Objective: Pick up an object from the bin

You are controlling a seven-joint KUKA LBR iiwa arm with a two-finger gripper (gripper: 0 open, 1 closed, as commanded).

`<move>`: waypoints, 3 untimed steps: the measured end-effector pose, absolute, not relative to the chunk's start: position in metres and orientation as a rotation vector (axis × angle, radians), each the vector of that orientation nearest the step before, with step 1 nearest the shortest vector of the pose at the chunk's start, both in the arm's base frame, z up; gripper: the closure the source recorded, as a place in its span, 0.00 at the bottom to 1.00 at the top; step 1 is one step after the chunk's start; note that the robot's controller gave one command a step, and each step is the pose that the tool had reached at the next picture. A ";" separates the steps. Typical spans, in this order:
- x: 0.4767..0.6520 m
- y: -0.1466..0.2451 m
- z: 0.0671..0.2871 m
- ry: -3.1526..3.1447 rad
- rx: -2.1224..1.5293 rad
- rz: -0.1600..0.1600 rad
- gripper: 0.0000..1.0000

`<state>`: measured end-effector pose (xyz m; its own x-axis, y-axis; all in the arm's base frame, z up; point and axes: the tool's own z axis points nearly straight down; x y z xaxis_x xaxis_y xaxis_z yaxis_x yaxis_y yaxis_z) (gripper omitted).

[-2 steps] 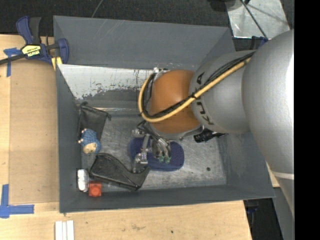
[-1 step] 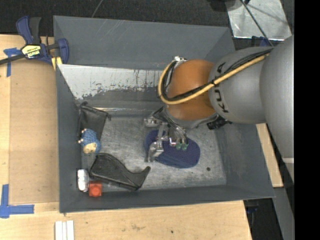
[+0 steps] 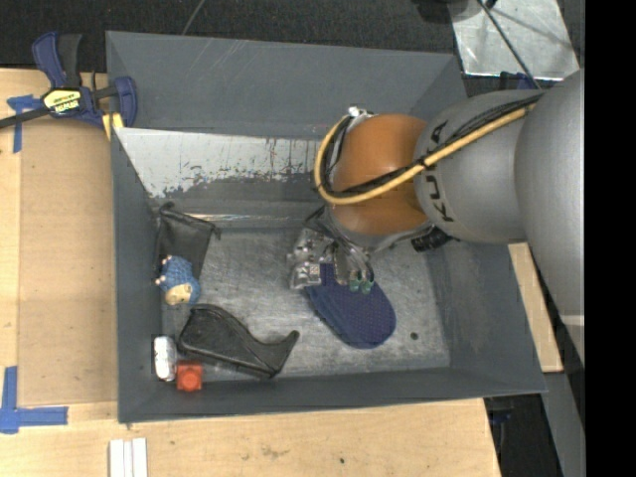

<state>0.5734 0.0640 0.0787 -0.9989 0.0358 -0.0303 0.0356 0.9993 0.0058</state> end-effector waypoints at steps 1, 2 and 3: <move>0.569 0.064 0.075 3.127 0.055 0.005 0.00; 0.585 -0.002 0.080 3.134 -0.082 -0.005 0.00; 0.535 -0.064 0.075 3.098 -0.401 0.001 0.00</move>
Offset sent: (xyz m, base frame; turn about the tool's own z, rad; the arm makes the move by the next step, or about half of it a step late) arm 0.0000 0.0000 0.0000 0.0000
